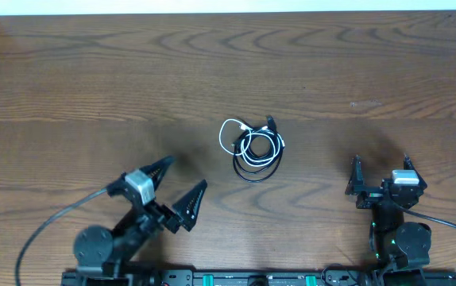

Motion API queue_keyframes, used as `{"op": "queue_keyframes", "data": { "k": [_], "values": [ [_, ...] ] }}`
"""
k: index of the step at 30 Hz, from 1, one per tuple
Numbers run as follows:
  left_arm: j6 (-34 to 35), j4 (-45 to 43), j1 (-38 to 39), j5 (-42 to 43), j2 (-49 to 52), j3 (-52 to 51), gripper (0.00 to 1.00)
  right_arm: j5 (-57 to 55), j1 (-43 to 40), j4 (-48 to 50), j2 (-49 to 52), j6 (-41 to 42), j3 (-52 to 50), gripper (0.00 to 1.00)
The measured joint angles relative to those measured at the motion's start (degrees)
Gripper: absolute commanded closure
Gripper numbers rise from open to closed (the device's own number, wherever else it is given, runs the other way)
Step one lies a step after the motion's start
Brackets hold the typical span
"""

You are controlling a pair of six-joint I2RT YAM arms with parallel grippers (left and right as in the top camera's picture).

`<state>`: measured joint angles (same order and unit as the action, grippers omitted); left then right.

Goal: Untangle cables
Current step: 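Move the left gripper forward over the white and black cable bundle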

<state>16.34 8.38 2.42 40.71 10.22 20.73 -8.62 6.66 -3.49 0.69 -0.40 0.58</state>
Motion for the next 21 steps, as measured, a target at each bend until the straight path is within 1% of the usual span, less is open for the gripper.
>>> {"op": "queue_keyframes", "data": {
  "k": [3, 4, 6, 7, 9, 11, 13, 15, 17, 21],
  "values": [
    [-2.32, 13.07, 0.0, -1.25, 8.24, 9.9, 0.02, 0.0, -0.02, 0.02, 0.0, -0.02, -0.02, 0.01],
    [-3.13, 19.52, 0.0, -2.58, 12.57, 14.67, 0.02, 0.02, 0.0, 0.07, 0.0, -0.02, -0.02, 0.01],
    [-4.04, 28.17, 0.0, -3.8, 19.96, 21.62, 0.02, -0.02, 0.0, 0.11, 0.0, -0.02, -0.02, 0.01],
    [-4.39, 30.95, 0.0, -3.72, 23.39, 24.55, 0.02, 0.0, 0.0, 0.09, 0.0, -0.02, -0.02, 0.01],
    [-4.79, 33.66, 0.0, -2.03, 29.2, 29.16, 0.02, 0.0, 0.0, 0.09, 0.0, -0.02, -0.02, 0.01],
    [-5.07, 33.7, 0.0, 2.47, 34.18, 32.13, 0.02, 0.0, 0.0, 0.09, 0.0, -0.02, -0.02, 0.01],
    [-5.73, 32.11, 0.02, 7.58, 37.94, 33.31, 0.02, 0.0, 0.0, 0.09, 0.0, -0.02, -0.02, 0.01],
    [-6.1, 32.24, 0.22, 10.38, 40.22, 33.46, 0.02, 0.0, 0.0, 0.09, 0.0, -0.02, -0.02, 0.01],
    [-6.32, 34.88, 1.01, 9.75, 41.68, 33.46, 0.02, -0.02, 0.0, 0.09, 0.0, -0.02, -0.02, 0.01],
    [-6.36, 41.44, 4.9, 1.88, 42.66, 33.51, 0.02, 0.0, 0.0, 0.09, 0.0, -0.02, -0.02, 0.01]
  ]
}}
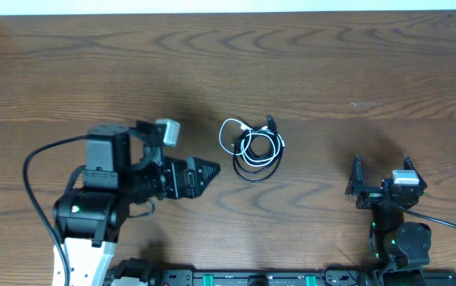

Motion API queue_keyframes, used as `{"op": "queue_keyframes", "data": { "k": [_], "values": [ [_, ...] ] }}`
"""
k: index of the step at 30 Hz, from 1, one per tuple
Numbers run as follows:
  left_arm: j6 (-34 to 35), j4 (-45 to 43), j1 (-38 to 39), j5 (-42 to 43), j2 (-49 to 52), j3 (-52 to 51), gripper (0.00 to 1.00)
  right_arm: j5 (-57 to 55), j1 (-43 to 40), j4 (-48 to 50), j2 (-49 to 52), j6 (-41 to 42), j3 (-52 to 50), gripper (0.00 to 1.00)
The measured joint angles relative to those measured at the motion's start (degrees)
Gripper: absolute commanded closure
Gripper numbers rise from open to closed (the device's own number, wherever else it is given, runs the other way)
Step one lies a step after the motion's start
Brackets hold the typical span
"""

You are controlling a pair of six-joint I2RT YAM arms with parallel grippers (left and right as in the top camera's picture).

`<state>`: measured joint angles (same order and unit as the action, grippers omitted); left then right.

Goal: Untangle cables
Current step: 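Move the left gripper forward over the white and black cable bundle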

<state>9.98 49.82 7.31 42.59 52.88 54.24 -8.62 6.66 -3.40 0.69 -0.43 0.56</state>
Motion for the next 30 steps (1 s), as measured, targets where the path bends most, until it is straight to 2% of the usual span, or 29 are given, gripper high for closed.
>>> {"op": "queue_keyframes", "data": {
  "k": [7, 10, 14, 20, 30],
  "values": [
    [1.73, 8.52, 8.92, -17.22, 0.04, 3.21, 0.02, 0.0, 0.0, 0.0, 0.0, 0.0, 0.0, 0.01],
    [4.26, 11.85, 11.15, -24.59, 0.09, 6.08, 0.02, 0.0, 0.0, 0.0, 0.0, 0.0, 0.0, 0.01],
    [6.99, 12.09, 11.89, -30.97, 0.26, 7.19, 0.02, -0.02, 0.0, 0.0, 0.0, 0.0, 0.0, 0.01],
    [8.48, 12.57, 11.93, -33.94, 0.52, 7.19, 0.02, 0.0, 0.0, 0.0, 0.0, 0.0, 0.0, 0.01],
    [14.12, 12.7, 11.93, -33.03, 0.9, 7.17, 0.02, -0.02, 0.0, 0.0, 0.0, 0.0, 0.0, 0.01]
  ]
}}
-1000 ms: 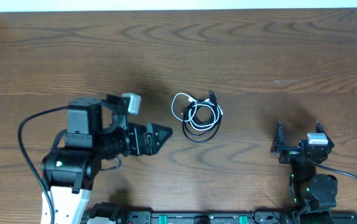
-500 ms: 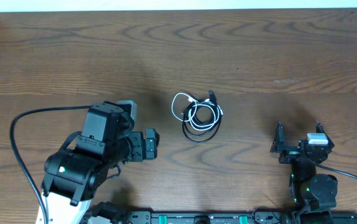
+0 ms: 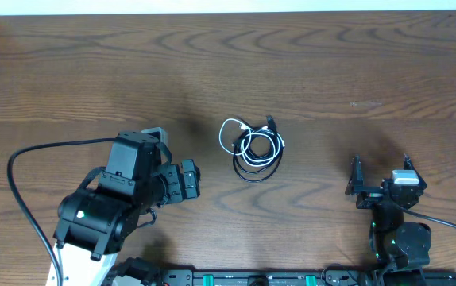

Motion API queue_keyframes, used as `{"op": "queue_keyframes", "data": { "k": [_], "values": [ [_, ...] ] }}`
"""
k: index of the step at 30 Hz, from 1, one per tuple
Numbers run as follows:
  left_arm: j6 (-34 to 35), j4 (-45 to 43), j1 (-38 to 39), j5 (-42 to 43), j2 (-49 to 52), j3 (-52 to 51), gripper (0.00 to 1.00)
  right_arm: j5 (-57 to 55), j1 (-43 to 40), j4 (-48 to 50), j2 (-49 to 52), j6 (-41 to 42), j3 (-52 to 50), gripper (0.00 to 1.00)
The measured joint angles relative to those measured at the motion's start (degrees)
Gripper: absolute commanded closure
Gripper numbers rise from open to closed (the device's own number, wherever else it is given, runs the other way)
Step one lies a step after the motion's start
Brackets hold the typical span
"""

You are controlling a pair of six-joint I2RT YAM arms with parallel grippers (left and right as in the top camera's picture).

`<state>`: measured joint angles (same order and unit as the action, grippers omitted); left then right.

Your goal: Untangle cables

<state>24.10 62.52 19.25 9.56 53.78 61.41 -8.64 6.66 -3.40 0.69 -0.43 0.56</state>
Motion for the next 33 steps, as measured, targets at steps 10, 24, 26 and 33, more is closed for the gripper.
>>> {"op": "queue_keyframes", "data": {
  "k": [10, 24, 26, 33],
  "values": [
    [1.2, -1.36, 0.0, 3.96, 8.28, -1.18, 0.02, 0.02, 0.0, 0.0, 0.0, 0.0, 0.0, 0.01],
    [-1.51, -10.03, 4.02, 17.03, 27.3, -1.29, 0.02, 0.0, 0.0, 0.0, 0.0, 0.0, 0.0, 0.01],
    [-1.84, -12.33, 5.84, 17.77, 29.42, -1.33, 0.02, 0.0, 0.0, 0.0, 0.0, 0.0, 0.0, 0.01],
    [-1.86, -21.44, 10.4, 17.7, 35.78, -1.36, 0.02, 0.02, 0.0, 0.0, 0.0, 0.0, 0.0, 0.01]
  ]
}}
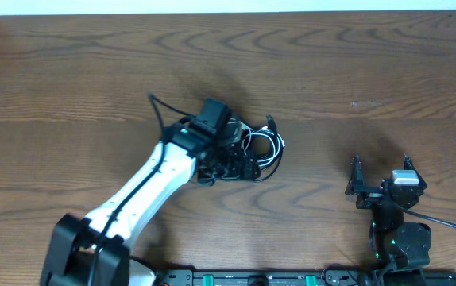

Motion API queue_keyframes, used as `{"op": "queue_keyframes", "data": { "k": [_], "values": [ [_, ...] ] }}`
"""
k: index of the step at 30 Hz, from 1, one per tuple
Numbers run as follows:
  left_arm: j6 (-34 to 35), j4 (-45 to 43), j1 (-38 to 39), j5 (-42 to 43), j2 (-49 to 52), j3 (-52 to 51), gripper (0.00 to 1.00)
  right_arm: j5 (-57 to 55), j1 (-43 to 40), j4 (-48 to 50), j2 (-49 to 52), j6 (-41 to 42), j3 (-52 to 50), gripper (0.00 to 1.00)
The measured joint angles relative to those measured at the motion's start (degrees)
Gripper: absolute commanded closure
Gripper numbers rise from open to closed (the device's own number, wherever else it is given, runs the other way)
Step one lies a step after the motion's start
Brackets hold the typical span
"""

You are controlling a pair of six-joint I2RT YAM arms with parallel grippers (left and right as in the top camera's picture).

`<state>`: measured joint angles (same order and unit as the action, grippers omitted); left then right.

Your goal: Untangle cables

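A small tangle of black and white cables [266, 148] lies at the middle of the table in the overhead view. My left arm reaches out to it, and my left gripper [228, 167] points down over the bundle's left half, hiding the white loop there. Its dark fingers [249, 168] appear spread around the cables, open. My right gripper [380, 173] rests at the lower right, open and holding nothing, well away from the cables.
The wooden table [93, 71] stretches around the bundle. A black rail [260, 278] runs along the near edge between the two arm bases. The left arm's own black cable [158, 107] arcs up beside its wrist.
My left arm has stretched out from the lower left to the bundle. Its gripper now sits over the left half of the cables. The right arm has not moved.
My left gripper first lay open at the lower left. Then it was raised and turned toward the bundle, then pointing down left of it. Now it is over the cables. The bundle has kept its place, and the right arm stayed still throughout.
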<state>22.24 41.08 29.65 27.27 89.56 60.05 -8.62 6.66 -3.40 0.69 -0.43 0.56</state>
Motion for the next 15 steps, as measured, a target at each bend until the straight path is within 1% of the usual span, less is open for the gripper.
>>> {"op": "queue_keyframes", "data": {
  "k": [7, 15],
  "values": [
    [0.0, -4.68, 0.61, -5.92, 4.11, -0.02, 0.02, -0.02, 0.0, 0.0, 0.0, 0.0, 0.0, 0.01],
    [0.0, -5.95, 0.61, -9.46, 4.48, -0.02, 0.02, -0.02, 0.0, 0.0, 0.0, 0.0, -0.02, 0.01]
  ]
}}
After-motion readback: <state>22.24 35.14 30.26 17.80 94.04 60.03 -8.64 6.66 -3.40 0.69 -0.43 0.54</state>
